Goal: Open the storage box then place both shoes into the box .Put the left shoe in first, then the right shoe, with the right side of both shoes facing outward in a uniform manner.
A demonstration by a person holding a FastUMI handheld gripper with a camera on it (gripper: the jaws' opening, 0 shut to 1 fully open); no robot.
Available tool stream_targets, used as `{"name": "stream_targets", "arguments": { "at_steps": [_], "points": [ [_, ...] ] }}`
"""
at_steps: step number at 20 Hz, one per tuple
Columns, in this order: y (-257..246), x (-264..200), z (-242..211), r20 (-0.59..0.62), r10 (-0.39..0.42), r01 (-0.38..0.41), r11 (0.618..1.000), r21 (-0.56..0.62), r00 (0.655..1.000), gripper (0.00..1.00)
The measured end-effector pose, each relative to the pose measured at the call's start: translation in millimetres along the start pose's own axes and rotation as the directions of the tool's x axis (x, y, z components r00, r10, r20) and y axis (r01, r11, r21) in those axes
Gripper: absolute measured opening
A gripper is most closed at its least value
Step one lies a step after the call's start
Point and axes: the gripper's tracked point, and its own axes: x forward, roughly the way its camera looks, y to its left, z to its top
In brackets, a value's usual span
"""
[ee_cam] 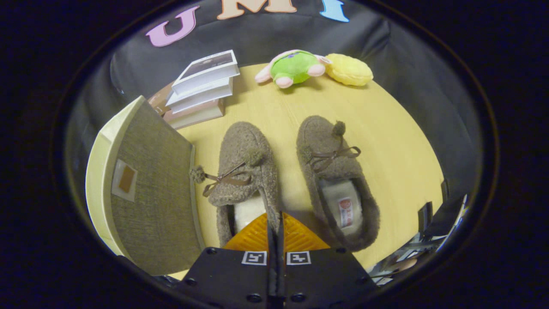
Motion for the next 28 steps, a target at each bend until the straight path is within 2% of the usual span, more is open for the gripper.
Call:
{"name": "stream_targets", "arguments": {
  "at_steps": [5, 14, 18, 21, 25, 28],
  "points": [
    [1.4, -30.9, 17.7, 0.042, -0.045, 0.045, 0.999, -0.006, 0.998, 0.03],
    [16.1, -121.8, 76.3, 0.189, -0.129, 0.133, 0.991, -0.009, 0.974, 0.03],
    [51.8, -156.8, 97.4, 0.238, -0.130, 0.138, 0.990, -0.017, 0.963, 0.03],
    [96.2, -168.0, 103.0, 0.245, -0.101, 0.113, 0.993, -0.036, 0.964, 0.03],
    [158.3, -158.4, 85.4, 0.209, -0.039, 0.044, 0.999, -0.019, 0.977, 0.03],
    [183.7, -139.8, 54.4, 0.135, -0.043, 0.048, 0.998, -0.034, 0.990, 0.03]
  ]
}}
